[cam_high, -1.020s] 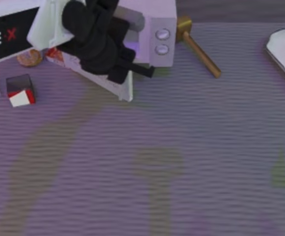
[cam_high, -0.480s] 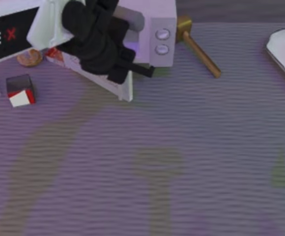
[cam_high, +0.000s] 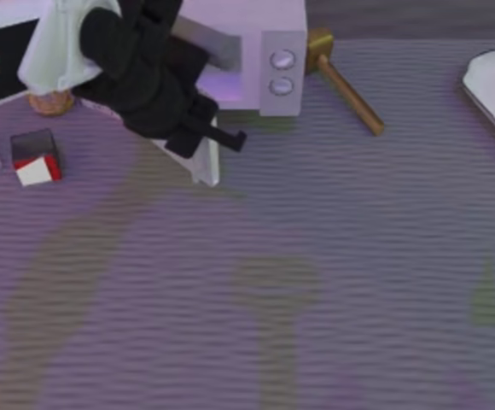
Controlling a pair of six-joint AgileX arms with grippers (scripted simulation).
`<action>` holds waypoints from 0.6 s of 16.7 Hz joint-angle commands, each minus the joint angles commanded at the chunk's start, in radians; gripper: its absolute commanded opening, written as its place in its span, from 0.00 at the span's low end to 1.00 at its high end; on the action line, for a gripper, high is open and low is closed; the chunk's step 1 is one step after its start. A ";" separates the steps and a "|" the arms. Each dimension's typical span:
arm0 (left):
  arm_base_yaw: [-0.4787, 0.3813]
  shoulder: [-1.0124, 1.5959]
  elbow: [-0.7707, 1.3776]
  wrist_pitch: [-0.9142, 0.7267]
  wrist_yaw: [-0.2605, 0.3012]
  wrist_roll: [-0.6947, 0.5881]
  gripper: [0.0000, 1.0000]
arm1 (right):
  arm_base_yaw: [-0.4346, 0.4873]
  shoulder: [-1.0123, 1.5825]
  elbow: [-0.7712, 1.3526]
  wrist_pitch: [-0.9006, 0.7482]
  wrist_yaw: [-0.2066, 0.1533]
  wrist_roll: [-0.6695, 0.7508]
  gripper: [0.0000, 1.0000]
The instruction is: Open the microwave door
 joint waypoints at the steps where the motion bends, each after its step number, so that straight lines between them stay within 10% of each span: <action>1: 0.006 -0.011 -0.006 0.005 0.009 0.016 0.00 | 0.000 0.000 0.000 0.000 0.000 0.000 1.00; 10: 0.009 -0.019 -0.008 0.009 0.014 0.024 0.00 | 0.000 0.000 0.000 0.000 0.000 0.000 1.00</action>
